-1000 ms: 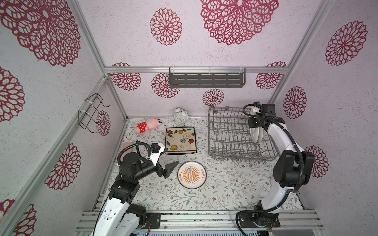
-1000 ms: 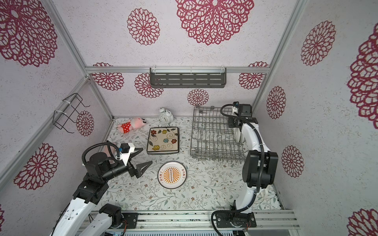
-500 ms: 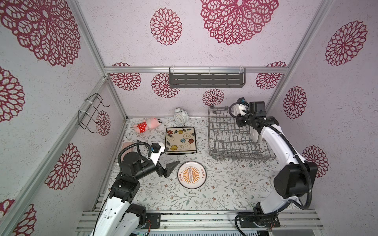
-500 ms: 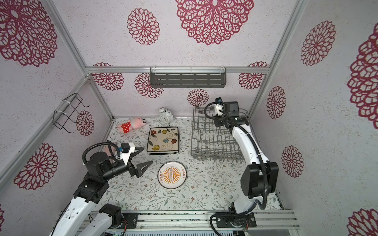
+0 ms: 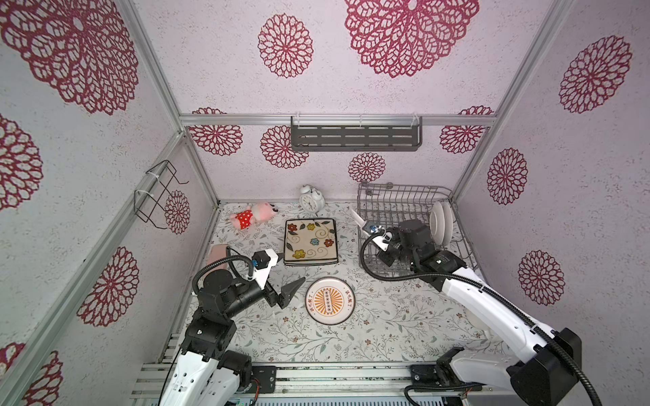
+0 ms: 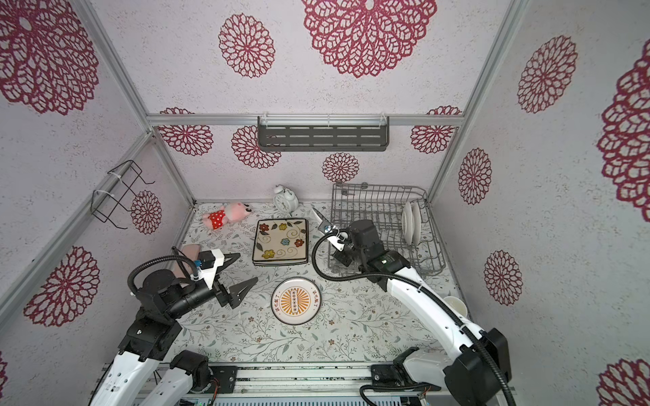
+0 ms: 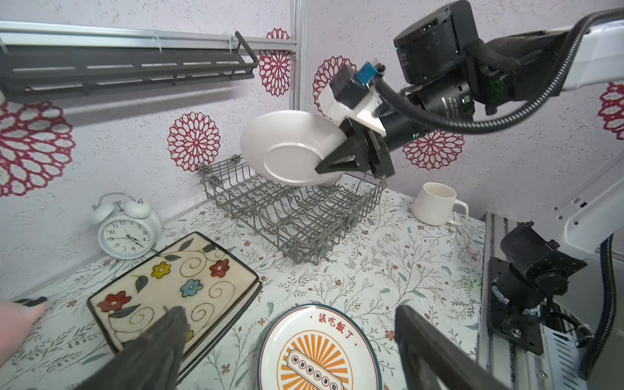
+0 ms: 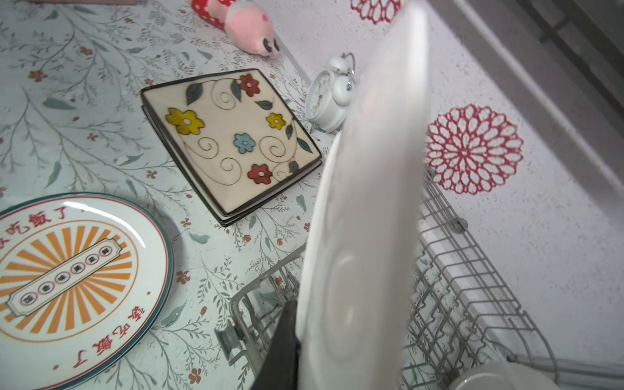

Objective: Unload the plates from the dish rack
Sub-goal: 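Carry the plate toward the robot and lower it onto the printed plates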

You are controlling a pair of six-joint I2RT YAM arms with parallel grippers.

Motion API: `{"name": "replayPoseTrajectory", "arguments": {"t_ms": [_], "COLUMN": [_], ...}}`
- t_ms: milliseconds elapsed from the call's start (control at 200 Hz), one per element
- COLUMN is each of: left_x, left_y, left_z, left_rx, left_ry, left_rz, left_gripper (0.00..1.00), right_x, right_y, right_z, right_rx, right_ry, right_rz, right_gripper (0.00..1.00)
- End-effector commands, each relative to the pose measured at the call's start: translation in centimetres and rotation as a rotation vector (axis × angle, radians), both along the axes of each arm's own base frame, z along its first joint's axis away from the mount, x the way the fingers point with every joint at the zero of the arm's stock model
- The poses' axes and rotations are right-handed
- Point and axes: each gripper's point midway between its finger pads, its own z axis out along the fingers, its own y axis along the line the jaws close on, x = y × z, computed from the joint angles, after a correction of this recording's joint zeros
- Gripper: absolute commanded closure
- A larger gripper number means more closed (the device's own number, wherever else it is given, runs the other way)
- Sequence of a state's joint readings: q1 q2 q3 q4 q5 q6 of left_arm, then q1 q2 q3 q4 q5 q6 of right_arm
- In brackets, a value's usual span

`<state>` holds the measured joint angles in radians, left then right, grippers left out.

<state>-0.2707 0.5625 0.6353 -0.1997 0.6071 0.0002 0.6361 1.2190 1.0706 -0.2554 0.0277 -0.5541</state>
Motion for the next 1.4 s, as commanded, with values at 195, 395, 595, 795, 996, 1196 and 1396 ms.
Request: {"name": "replayPoseTrajectory", "arguments": {"t_ms": [195, 395, 595, 795, 996, 1196, 1396], "left_x": [0.3, -0.3, -0.9, -0.9, -0.9, -0.9, -0.9], "left_y": [0.0, 0.2, 0.7, 0.8, 0.9, 0.8, 0.8], "left_z": [-1.4, -1.1, -1.1, -1.3, -1.4, -1.4, -1.5], "left_rx": [0.017, 0.017, 0.045, 0.046, 0.051, 0.052, 0.052], "left_ry": [0.009, -0.015, -0.026, -0.032, -0.031, -0.031, -0.028], "left_rz": [0.005, 0.009, 0.027, 0.035, 0.038, 0.035, 0.036], "left_gripper": [0.03, 0.03, 0.03, 0.03, 0.03, 0.03, 0.03], "right_x": [-4.8, -6.5, -7.4, -9.8, -11.4, -12.2, -12.4], "right_y": [4.3, 6.7, 8.0, 9.4, 9.8, 10.1, 10.4], "right_z": [0.7, -3.5, -5.6, -8.4, -11.1, -12.5, -14.7], "right_rx": [-0.265, -0.464, -0.488, -0.570, -0.633, -0.625, -0.684], "right_ry": [-0.279, -0.292, -0.305, -0.399, -0.423, -0.398, -0.367], "right_rz": [0.069, 0.145, 0.176, 0.206, 0.198, 0.185, 0.217], "right_gripper": [0.93, 0.94, 0.95, 0.94, 0.95, 0.94, 0.94]}}
